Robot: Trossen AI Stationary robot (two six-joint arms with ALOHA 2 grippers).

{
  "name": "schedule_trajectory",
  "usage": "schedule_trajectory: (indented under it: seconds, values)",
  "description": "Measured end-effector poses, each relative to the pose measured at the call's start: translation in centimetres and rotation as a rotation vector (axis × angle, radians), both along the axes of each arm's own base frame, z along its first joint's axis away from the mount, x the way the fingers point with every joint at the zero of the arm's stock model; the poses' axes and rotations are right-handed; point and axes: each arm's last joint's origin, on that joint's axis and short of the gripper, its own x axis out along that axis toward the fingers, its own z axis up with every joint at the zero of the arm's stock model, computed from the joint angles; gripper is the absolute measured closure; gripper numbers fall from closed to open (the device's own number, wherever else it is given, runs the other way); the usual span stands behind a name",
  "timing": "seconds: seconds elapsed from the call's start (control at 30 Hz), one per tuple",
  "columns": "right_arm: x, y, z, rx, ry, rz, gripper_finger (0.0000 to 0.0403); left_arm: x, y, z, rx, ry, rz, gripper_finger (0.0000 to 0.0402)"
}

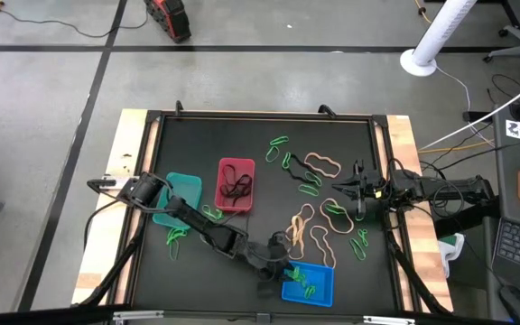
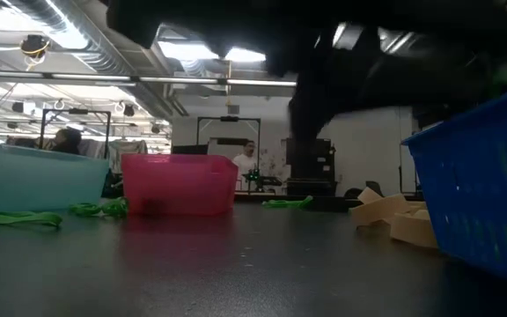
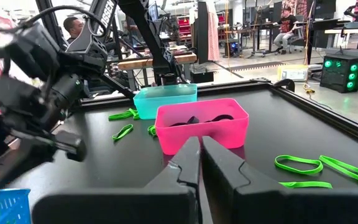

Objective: Sort rubber bands into baskets
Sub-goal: Put the green rubber band into the blue bin

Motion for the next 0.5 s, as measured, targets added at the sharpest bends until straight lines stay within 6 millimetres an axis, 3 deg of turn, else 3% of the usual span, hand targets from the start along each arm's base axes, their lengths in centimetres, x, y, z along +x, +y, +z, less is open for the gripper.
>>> schedule_trajectory:
  seconds: [0.23,0.5]
  values:
    - [0.0,0.0,0.0,0.0,0.0,0.0,0.0384,-0.4,0.3,-0.9,0.074,0.088,-0.018,0.026]
    - [0.0,0.0,0.0,0.0,0.0,0.0,0.0384,-0.6,0.4,1.4,0.053,0.038,-0.017,0.026]
